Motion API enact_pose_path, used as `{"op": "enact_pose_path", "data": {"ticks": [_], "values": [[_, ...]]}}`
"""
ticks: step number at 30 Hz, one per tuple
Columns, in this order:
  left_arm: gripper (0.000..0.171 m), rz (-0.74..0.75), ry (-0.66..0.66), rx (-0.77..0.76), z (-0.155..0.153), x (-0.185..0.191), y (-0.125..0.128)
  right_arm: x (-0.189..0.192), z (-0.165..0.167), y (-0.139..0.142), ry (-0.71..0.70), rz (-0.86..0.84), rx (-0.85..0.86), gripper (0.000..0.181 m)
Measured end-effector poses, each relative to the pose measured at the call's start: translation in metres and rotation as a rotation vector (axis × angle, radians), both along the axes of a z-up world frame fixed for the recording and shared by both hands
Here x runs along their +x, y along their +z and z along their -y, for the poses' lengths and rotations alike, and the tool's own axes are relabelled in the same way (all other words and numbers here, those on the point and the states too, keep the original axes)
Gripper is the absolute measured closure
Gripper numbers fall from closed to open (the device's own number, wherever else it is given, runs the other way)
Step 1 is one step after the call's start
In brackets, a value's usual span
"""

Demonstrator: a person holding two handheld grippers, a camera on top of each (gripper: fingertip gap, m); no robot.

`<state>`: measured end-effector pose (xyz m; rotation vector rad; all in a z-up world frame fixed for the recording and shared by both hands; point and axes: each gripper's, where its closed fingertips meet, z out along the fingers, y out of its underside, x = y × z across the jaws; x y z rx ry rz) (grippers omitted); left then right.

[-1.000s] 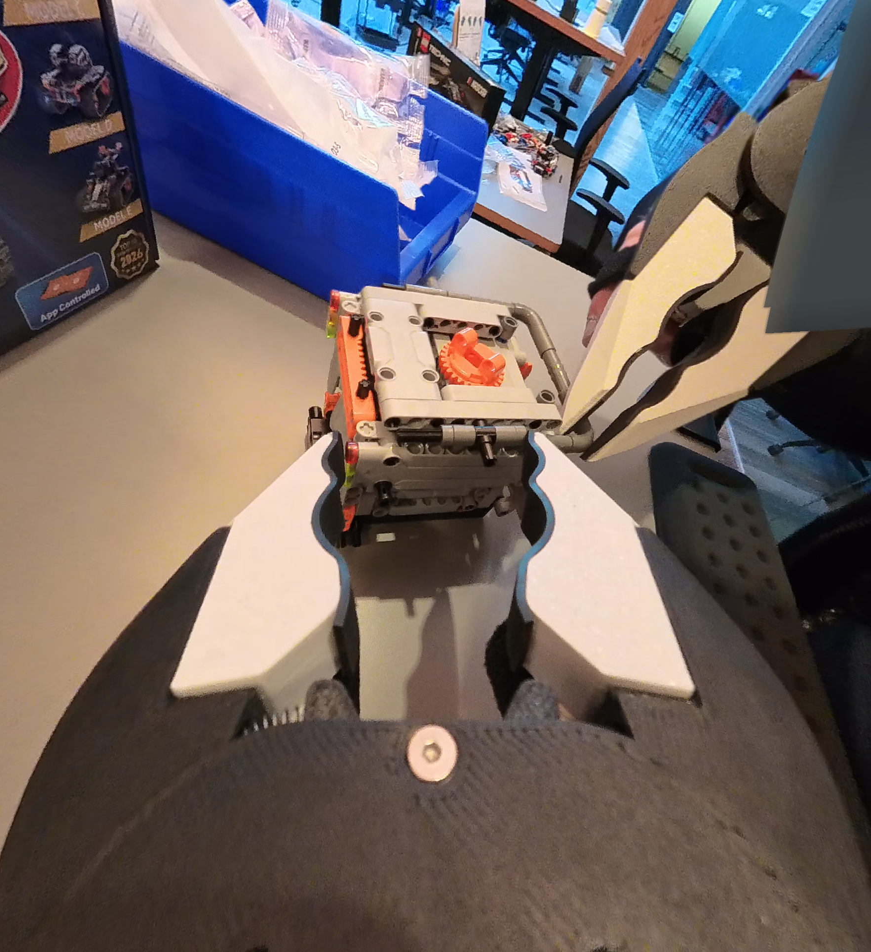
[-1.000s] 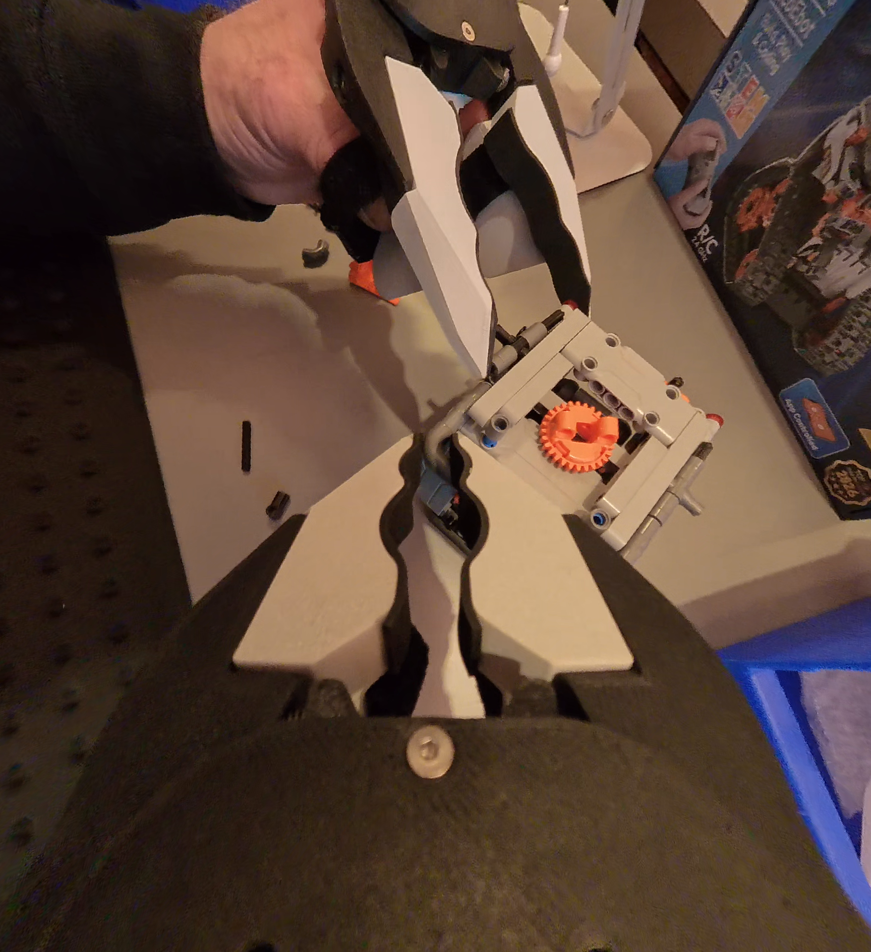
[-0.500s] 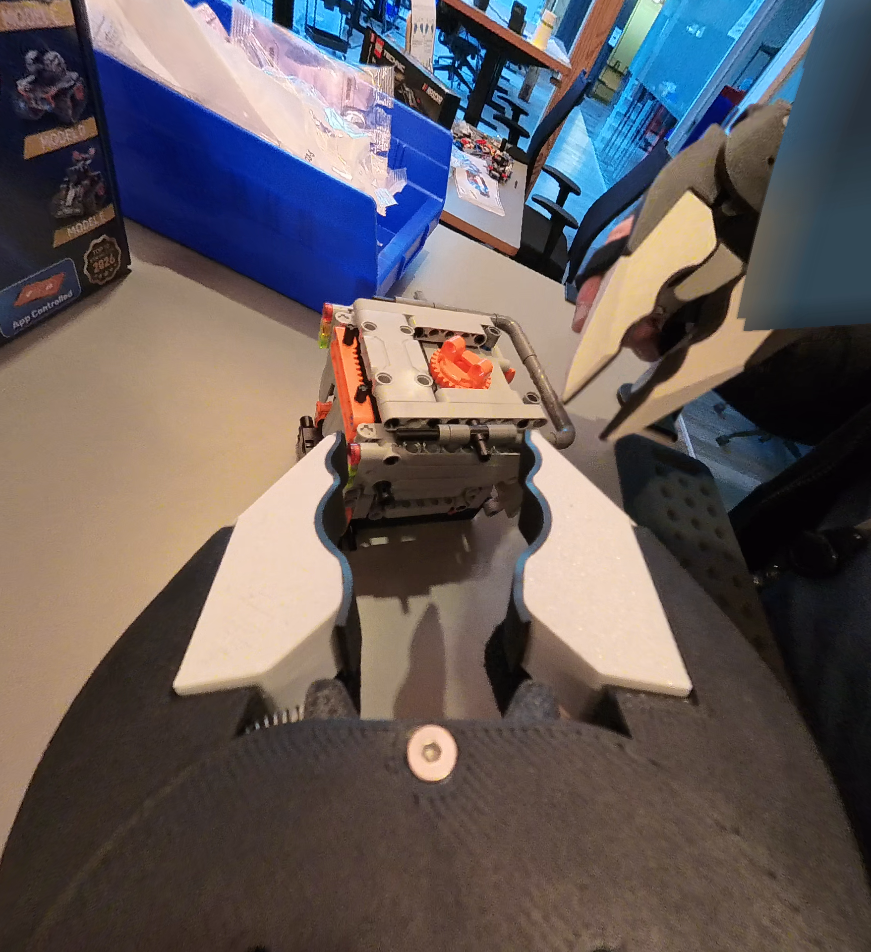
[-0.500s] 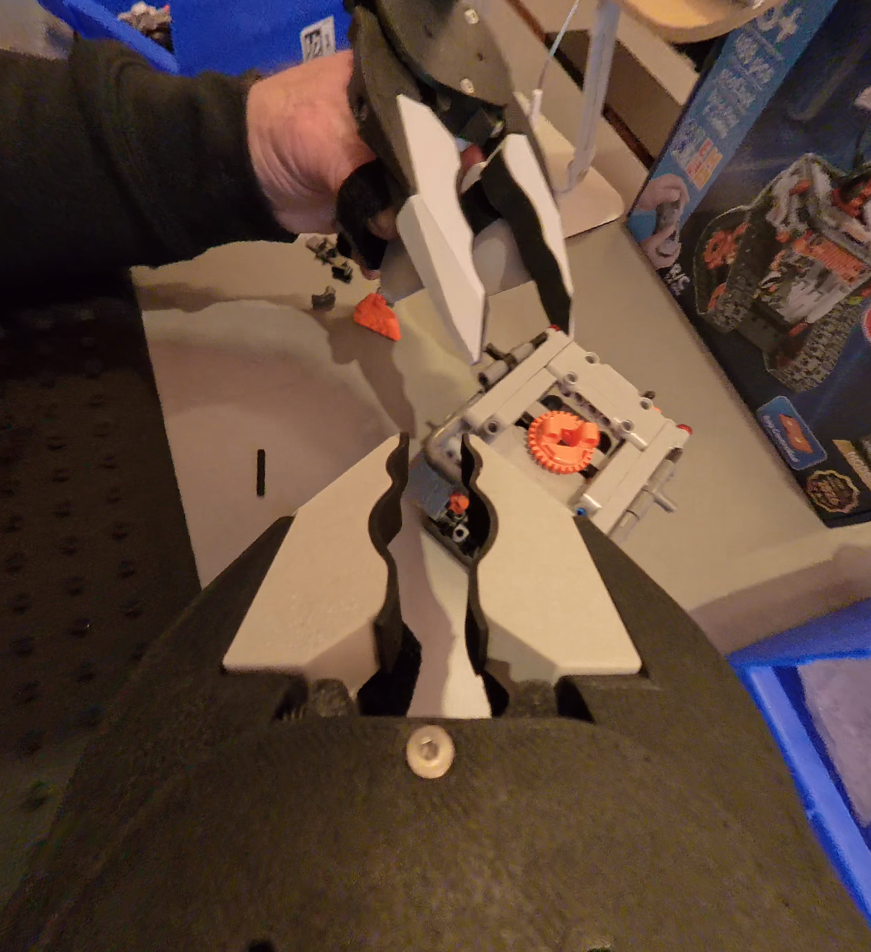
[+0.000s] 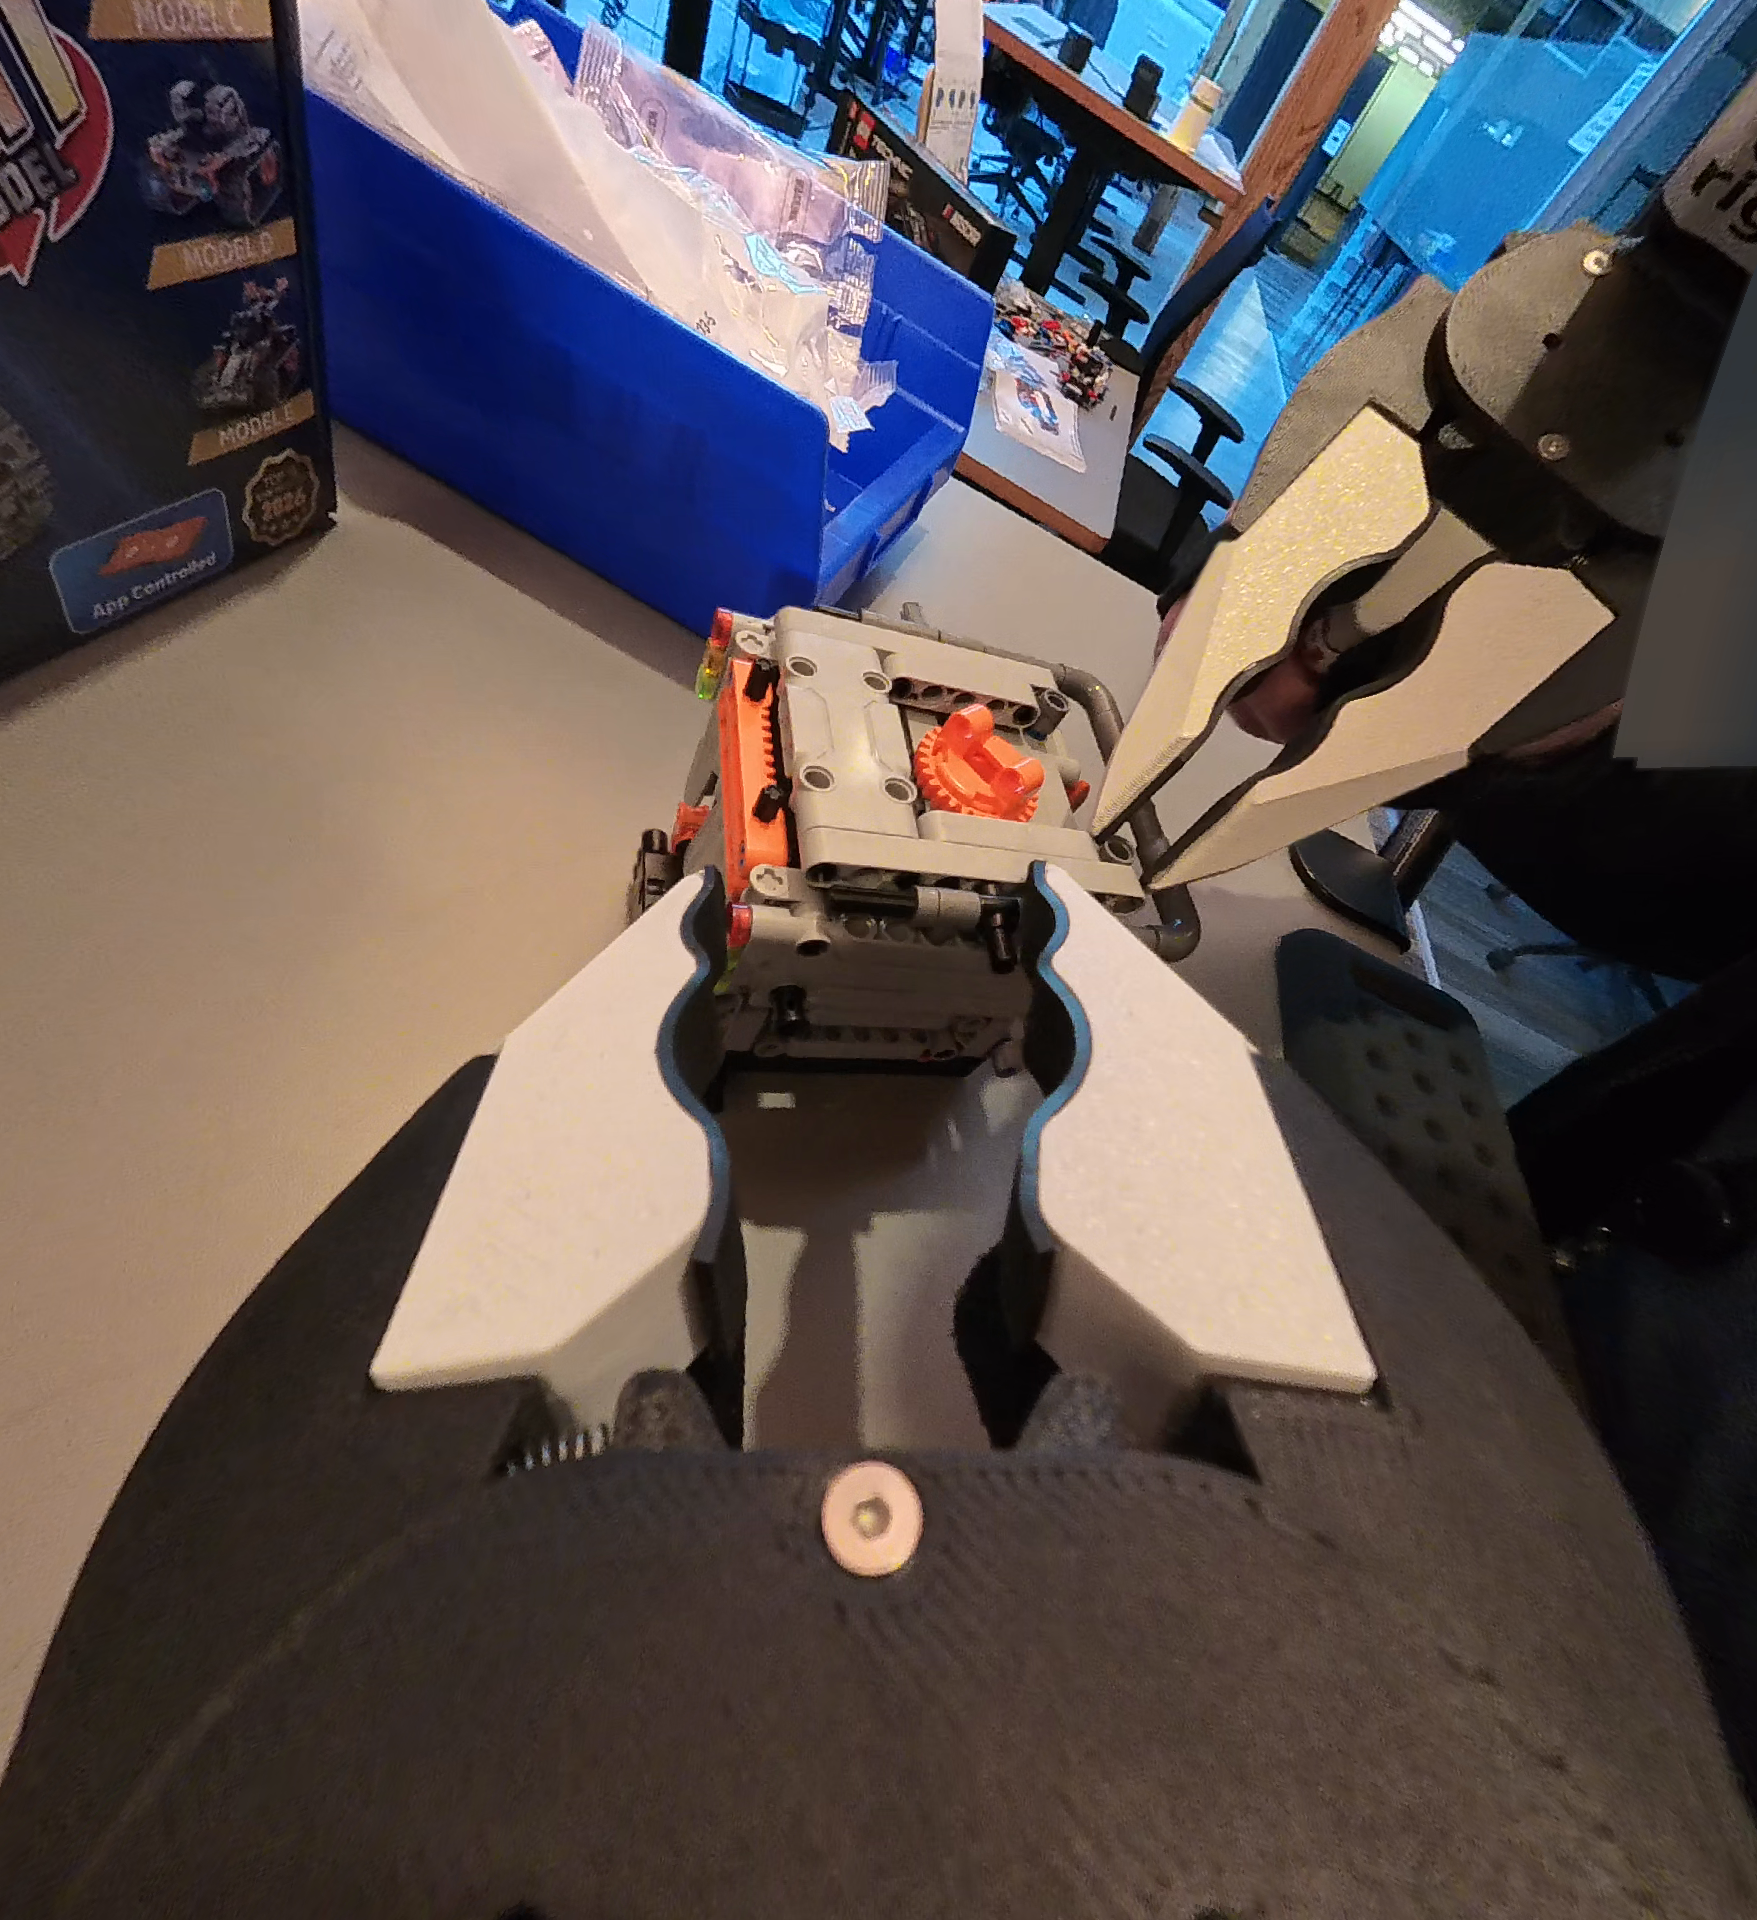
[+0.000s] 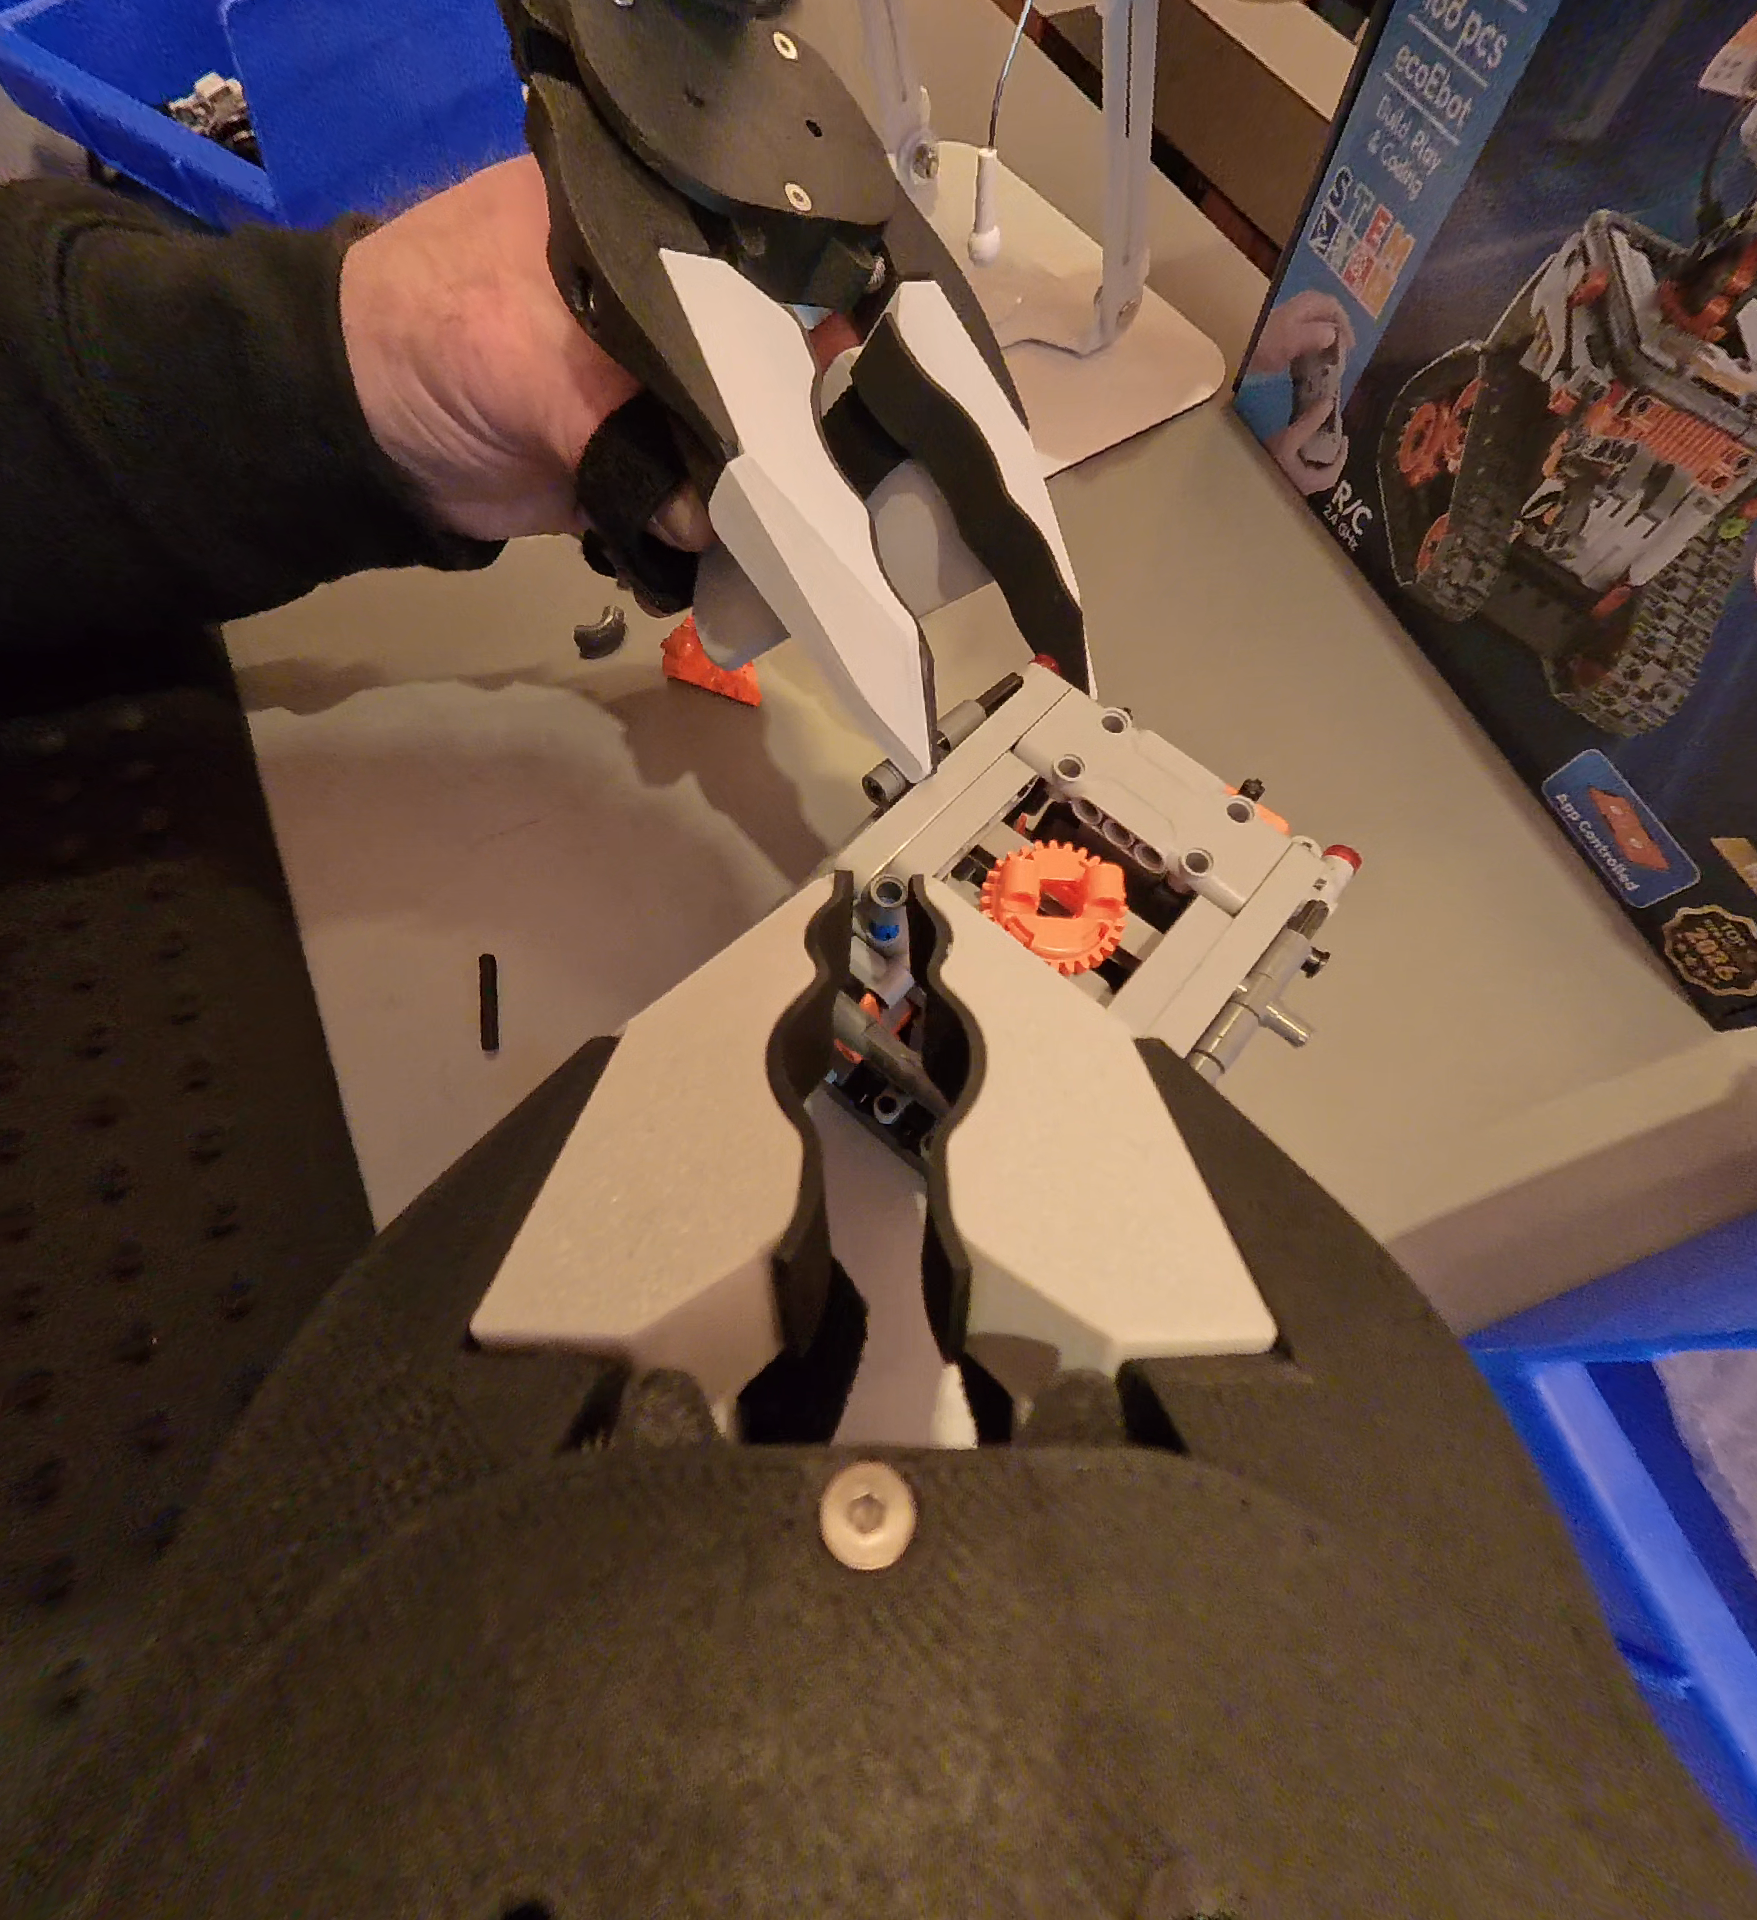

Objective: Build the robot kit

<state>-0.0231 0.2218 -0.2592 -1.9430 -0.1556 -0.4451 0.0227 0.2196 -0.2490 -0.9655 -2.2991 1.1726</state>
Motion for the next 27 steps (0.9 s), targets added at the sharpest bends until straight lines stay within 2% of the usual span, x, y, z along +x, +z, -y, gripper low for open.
{"op": "enact_pose_path", "data": {"ticks": [13, 21, 25, 27], "values": [[0.117, -0.037, 0.077, 0.049, -0.001, 0.000, 0.000, -0.001, -0.004, -0.002, -0.009, 0.017, 0.030, 0.175], [0.120, -0.115, -0.001, 0.009, 0.000, -0.010, 0.003, -0.007, 0.001, 0.001, -0.117, -0.026, -0.032, 0.173], [0.121, -0.100, 0.071, -0.005, 0.016, -0.020, 0.007, -0.005, -0.014, 0.013, -0.135, -0.065, -0.055, 0.165], [0.123, -0.079, 0.074, 0.011, 0.022, -0.013, 0.014, -0.006, -0.026, 0.014, -0.152, -0.061, -0.054, 0.163]]}}
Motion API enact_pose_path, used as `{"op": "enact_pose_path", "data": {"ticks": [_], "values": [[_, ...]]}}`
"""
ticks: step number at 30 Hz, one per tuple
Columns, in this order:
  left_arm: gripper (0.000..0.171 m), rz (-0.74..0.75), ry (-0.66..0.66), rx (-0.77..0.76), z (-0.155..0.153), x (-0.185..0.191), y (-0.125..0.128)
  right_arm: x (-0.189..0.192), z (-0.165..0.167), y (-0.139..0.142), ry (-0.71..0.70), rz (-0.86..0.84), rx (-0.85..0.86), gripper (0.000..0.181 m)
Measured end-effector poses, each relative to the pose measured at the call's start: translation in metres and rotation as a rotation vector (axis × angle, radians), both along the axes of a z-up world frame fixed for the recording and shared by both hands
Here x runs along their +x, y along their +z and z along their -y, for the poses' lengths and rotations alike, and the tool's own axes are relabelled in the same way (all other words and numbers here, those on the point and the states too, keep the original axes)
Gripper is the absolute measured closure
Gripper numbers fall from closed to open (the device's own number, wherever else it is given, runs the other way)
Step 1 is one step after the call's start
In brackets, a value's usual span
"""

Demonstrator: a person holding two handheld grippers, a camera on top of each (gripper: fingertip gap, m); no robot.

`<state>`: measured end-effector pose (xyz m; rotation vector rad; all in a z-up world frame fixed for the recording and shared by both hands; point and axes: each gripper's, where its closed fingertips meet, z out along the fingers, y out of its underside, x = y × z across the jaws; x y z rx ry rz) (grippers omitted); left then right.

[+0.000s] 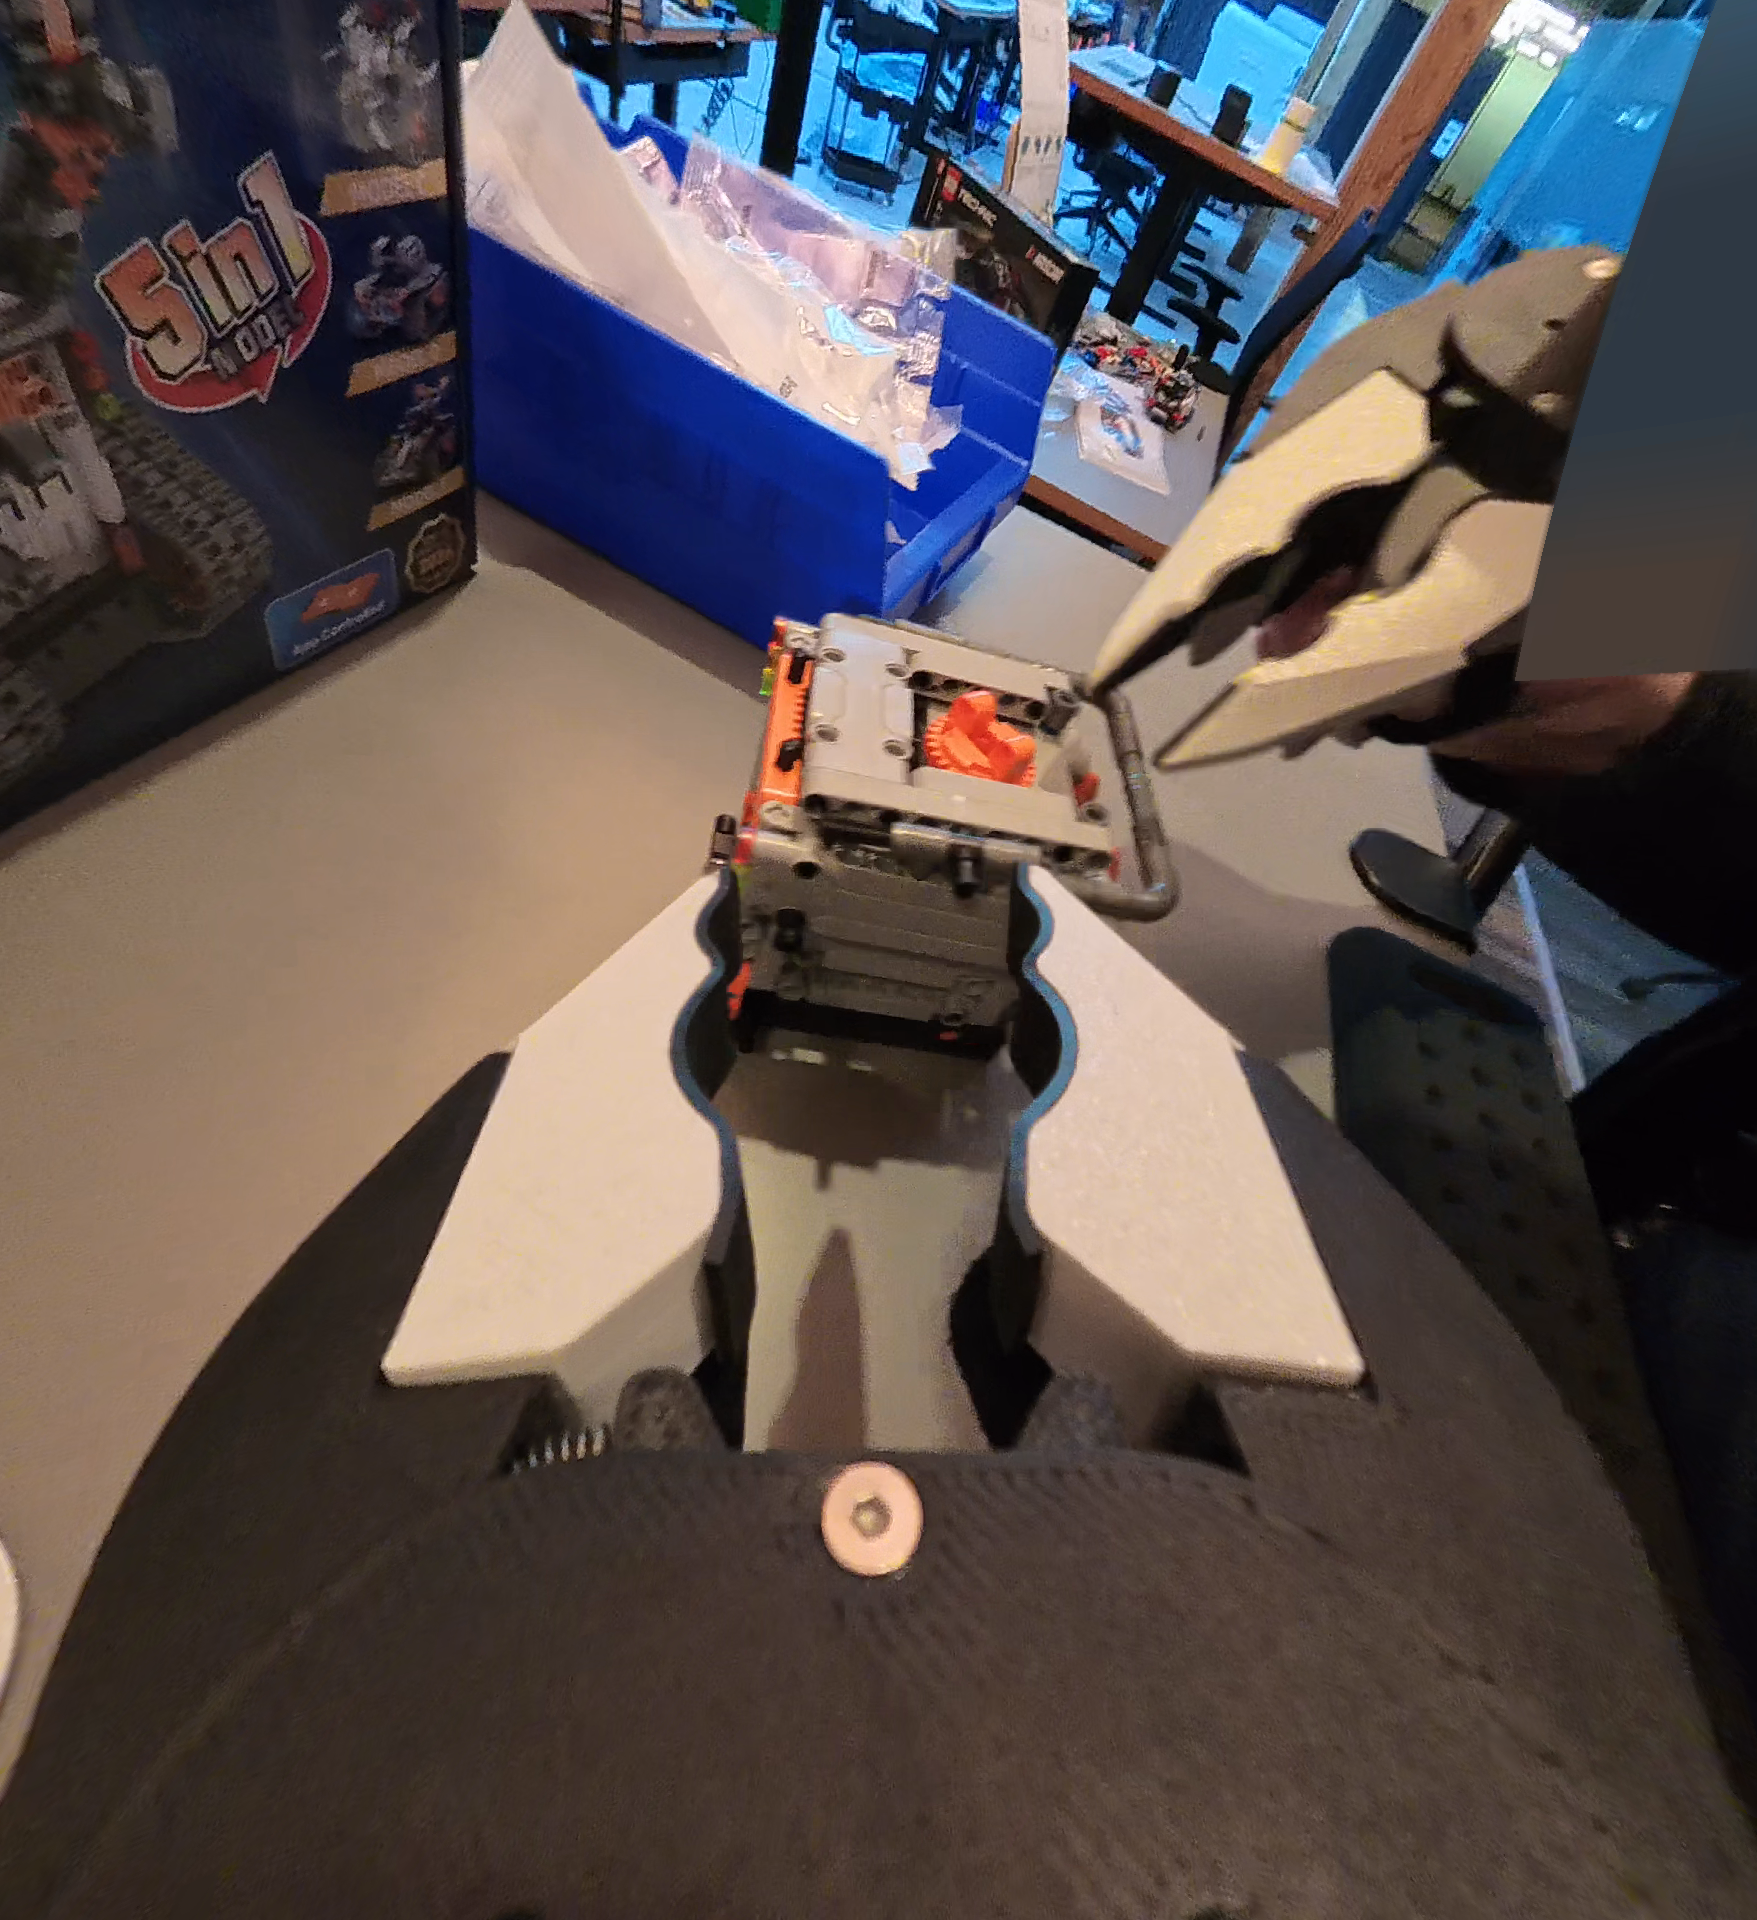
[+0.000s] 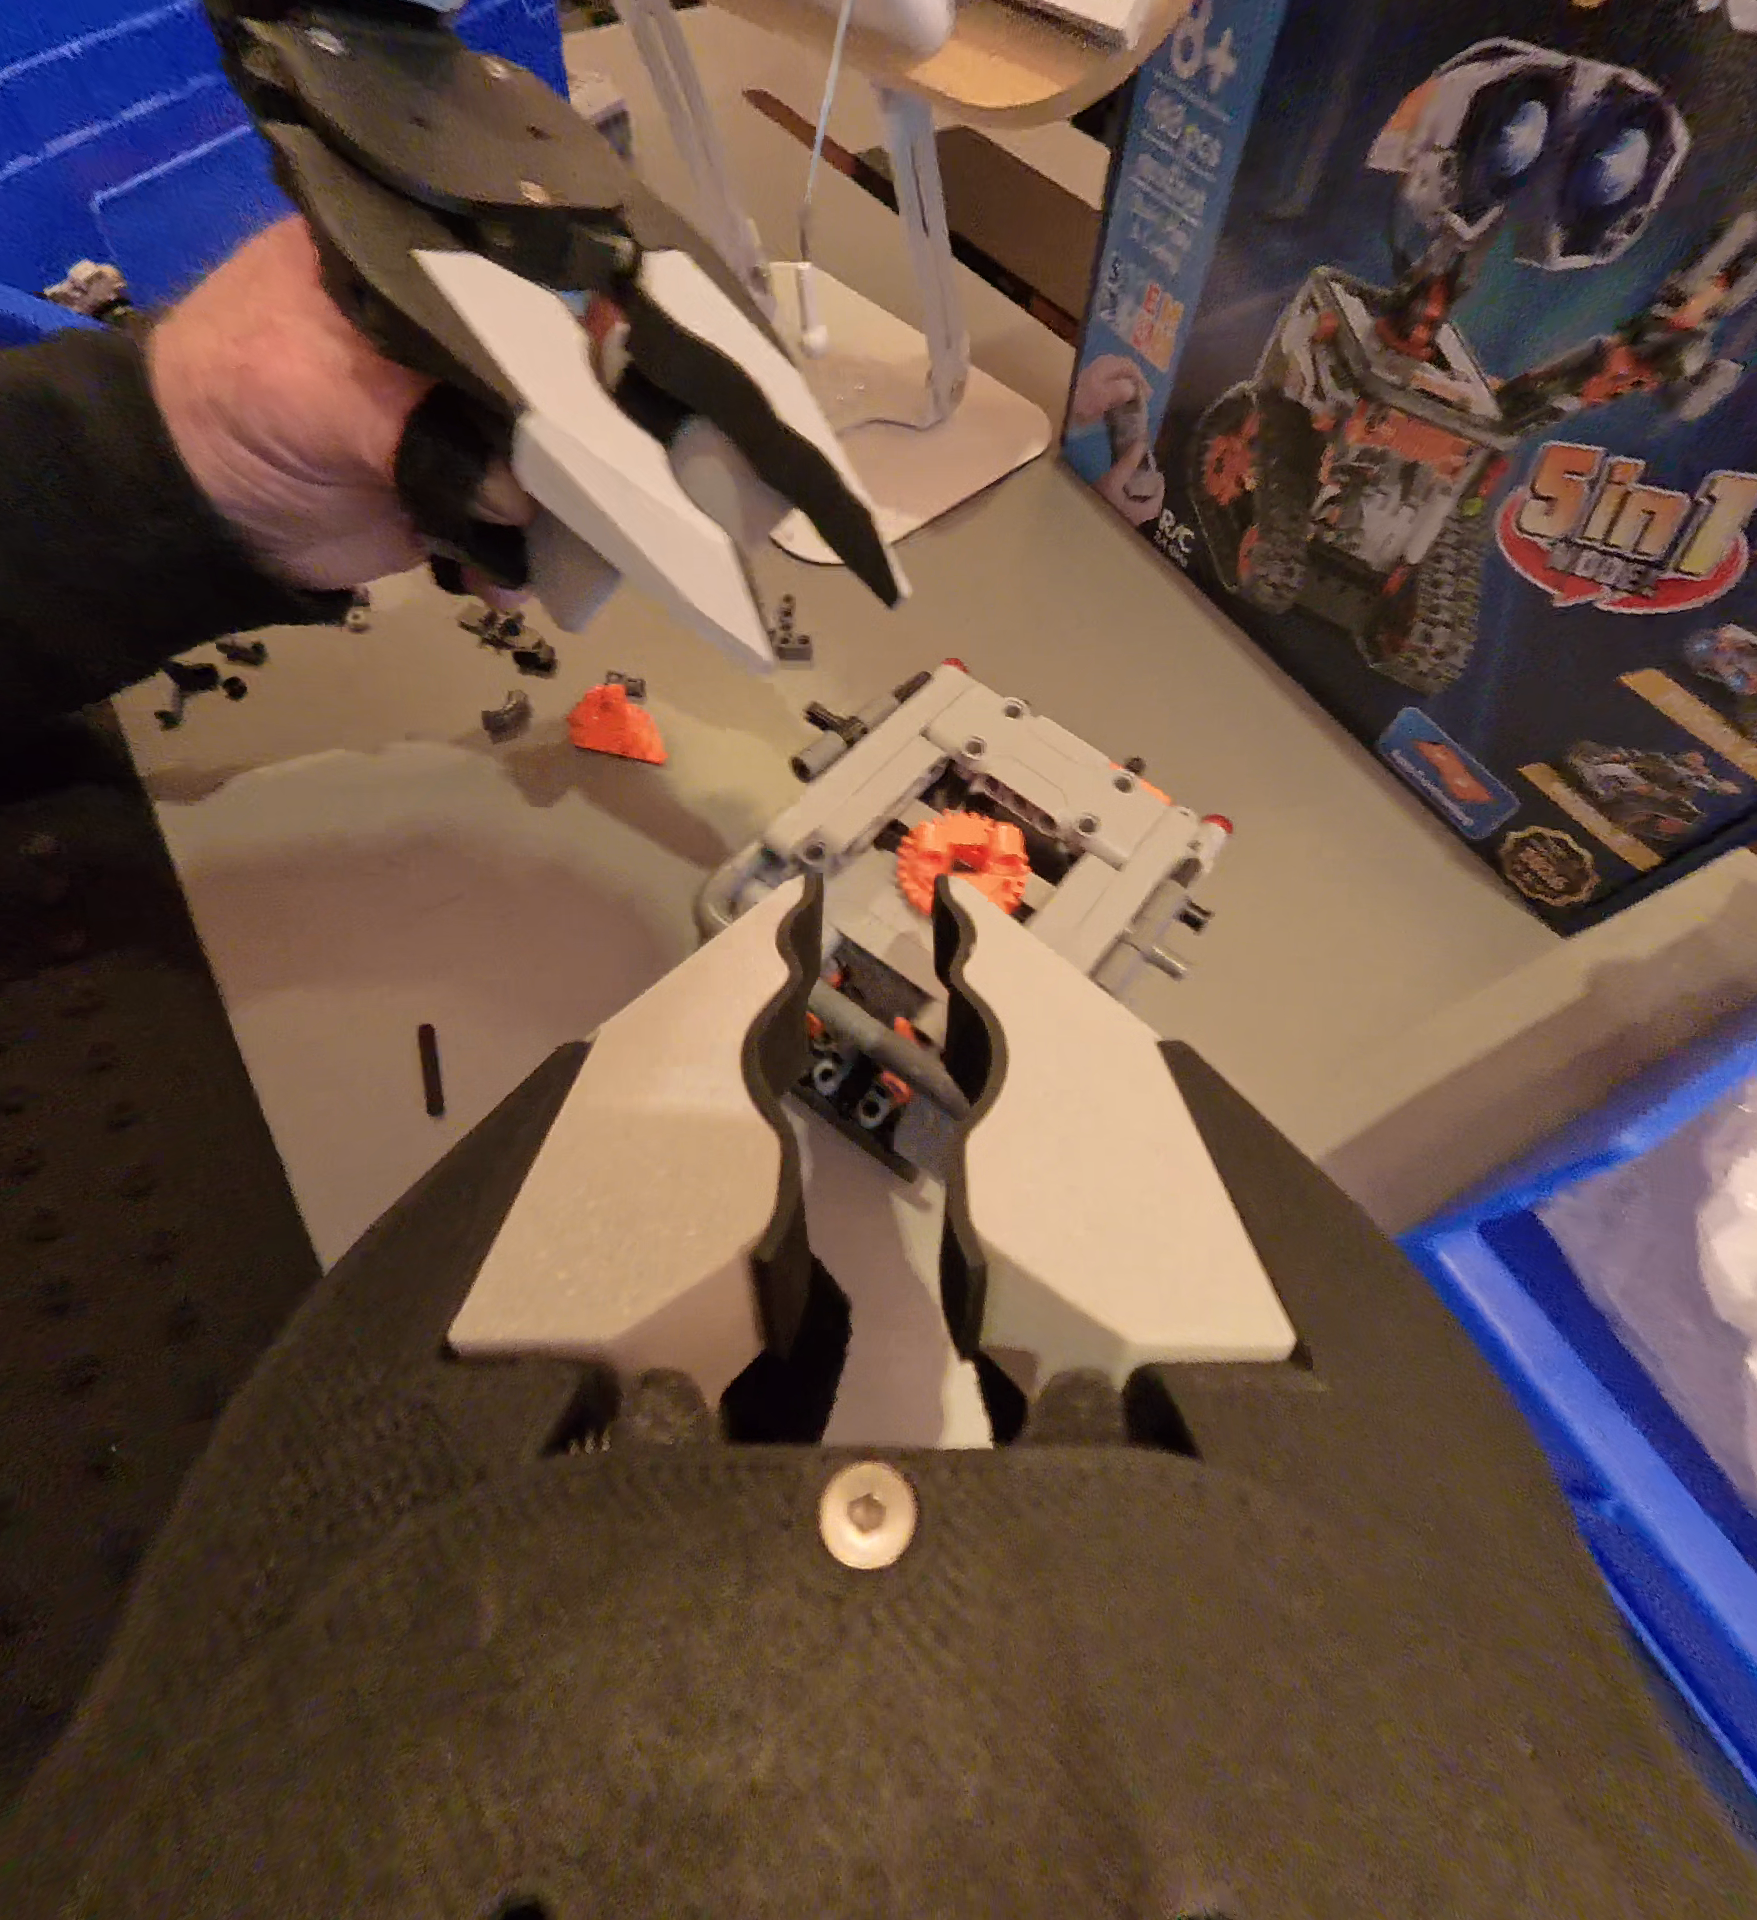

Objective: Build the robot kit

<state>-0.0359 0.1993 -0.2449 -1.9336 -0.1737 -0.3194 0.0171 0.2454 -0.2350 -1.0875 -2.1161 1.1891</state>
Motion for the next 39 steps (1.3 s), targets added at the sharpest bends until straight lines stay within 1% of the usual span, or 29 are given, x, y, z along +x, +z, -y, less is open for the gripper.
{"op": "enact_pose_path", "data": {"ticks": [3, 6, 8, 9, 11, 14, 18, 20, 23, 26, 29, 31, 33, 35, 37, 39], "values": [[0.127, 0.016, 0.002, -0.022, -0.001, 0.014, 0.002, -0.005, -0.023, -0.002, -0.049, 0.005, 0.023, 0.157], [0.133, 0.014, 0.006, -0.036, -0.007, 0.024, 0.000, -0.006, -0.036, -0.013, -0.077, 0.079, -0.024, 0.151], [0.133, 0.023, 0.000, -0.048, -0.010, 0.028, -0.005, -0.001, -0.031, -0.022, -0.063, 0.146, -0.095, 0.150], [0.134, 0.033, -0.005, -0.043, -0.012, 0.029, -0.006, 0.000, -0.028, -0.023, -0.057, 0.163, -0.127, 0.148], [0.133, 0.043, -0.012, -0.034, -0.013, 0.029, -0.007, 0.004, -0.024, -0.022, -0.050, 0.175, -0.160, 0.151], [0.123, 0.105, -0.044, 0.008, -0.011, 0.026, -0.003, 0.009, -0.015, -0.022, -0.054, 0.192, -0.208, 0.153], [0.119, 0.125, -0.048, 0.008, -0.005, 0.020, -0.005, 0.017, -0.004, -0.022, -0.032, 0.200, -0.220, 0.158], [0.120, 0.133, -0.035, 0.018, -0.001, 0.018, -0.002, 0.018, -0.008, -0.021, -0.042, 0.197, -0.211, 0.155], [0.125, 0.134, -0.011, 0.016, 0.006, 0.018, 0.000, 0.014, -0.019, -0.015, -0.063, 0.150, -0.136, 0.155], [0.129, 0.156, 0.018, -0.008, 0.010, 0.018, -0.002, 0.010, -0.015, -0.004, -0.021, 0.090, -0.078, 0.156], [0.131, 0.210, 0.043, -0.033, 0.012, 0.024, -0.007, 0.006, 0.004, 0.007, 0.081, 0.044, -0.053, 0.159], [0.130, 0.250, 0.051, -0.045, 0.014, 0.032, -0.010, 0.000, 0.012, 0.005, 0.127, 0.038, -0.015, 0.159], [0.130, 0.313, 0.048, -0.023, 0.014, 0.042, -0.008, -0.005, 0.017, 0.003, 0.154, 0.034, 0.018, 0.158], [0.136, 0.348, 0.080, -0.050, 0.013, 0.045, -0.014, -0.009, 0.025, 0.006, 0.190, 0.016, 0.020, 0.158], [0.140, 0.375, 0.078, -0.048, 0.012, 0.050, -0.015, -0.013, 0.032, 0.004, 0.224, 0.011, 0.039, 0.158], [0.141, 0.404, 0.089, -0.048, 0.011, 0.052, -0.017, -0.018, 0.036, 0.002, 0.242, 0.013, 0.056, 0.157]]}}
